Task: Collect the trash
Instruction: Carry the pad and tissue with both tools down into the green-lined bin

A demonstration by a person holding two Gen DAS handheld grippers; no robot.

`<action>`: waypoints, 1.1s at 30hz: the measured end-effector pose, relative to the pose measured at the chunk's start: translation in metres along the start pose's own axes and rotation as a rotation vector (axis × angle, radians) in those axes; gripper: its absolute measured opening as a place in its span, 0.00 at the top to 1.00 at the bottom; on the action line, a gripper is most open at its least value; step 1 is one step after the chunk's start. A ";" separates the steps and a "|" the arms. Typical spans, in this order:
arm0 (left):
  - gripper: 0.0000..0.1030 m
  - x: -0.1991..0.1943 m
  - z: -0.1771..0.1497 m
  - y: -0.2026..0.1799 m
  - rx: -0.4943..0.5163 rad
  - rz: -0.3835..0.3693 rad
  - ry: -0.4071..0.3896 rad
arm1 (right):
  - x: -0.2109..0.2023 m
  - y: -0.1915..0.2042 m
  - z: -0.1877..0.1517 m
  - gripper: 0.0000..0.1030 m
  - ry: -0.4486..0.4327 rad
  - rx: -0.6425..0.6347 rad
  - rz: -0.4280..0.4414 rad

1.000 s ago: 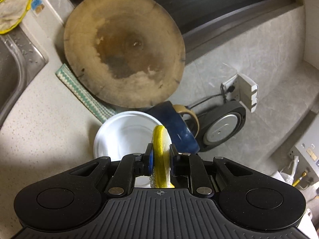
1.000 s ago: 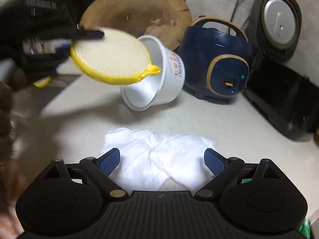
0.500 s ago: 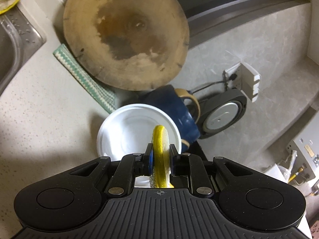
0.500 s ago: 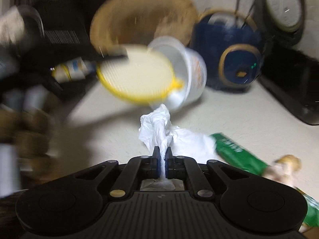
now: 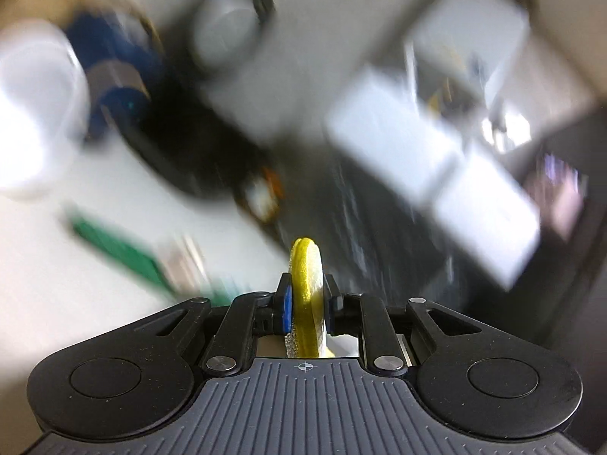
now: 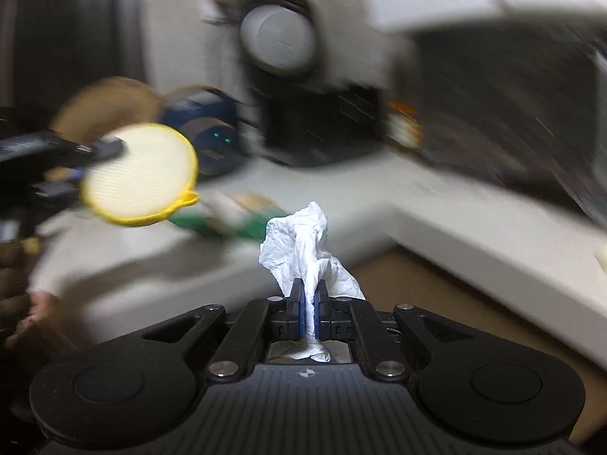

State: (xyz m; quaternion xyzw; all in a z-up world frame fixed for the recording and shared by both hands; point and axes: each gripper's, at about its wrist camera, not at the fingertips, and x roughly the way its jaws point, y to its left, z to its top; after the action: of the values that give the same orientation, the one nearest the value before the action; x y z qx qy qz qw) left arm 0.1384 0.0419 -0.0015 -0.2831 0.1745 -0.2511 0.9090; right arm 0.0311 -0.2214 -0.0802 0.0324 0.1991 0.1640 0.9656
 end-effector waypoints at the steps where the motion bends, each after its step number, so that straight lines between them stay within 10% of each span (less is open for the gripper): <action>1: 0.81 0.021 -0.017 -0.001 -0.012 0.003 0.068 | 0.003 -0.013 -0.016 0.96 0.023 0.021 -0.048; 8: 0.81 0.175 -0.174 0.056 -0.201 0.189 0.597 | 0.019 -0.090 -0.099 0.96 0.190 0.222 -0.147; 13: 0.82 0.252 -0.260 0.098 -0.195 0.371 0.834 | 0.026 -0.125 -0.134 0.96 0.254 0.321 -0.172; 27: 0.71 0.399 -0.399 0.185 -0.064 0.548 1.086 | 0.100 -0.191 -0.186 0.96 0.422 0.462 -0.174; 33: 0.65 0.382 -0.380 0.191 -0.068 0.606 1.046 | 0.121 -0.193 -0.187 0.96 0.442 0.419 -0.179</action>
State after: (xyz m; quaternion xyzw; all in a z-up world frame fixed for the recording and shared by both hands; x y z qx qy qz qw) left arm 0.3430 -0.1963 -0.4800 -0.0886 0.6792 -0.0811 0.7240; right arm 0.1214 -0.3645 -0.3219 0.1768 0.4355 0.0370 0.8819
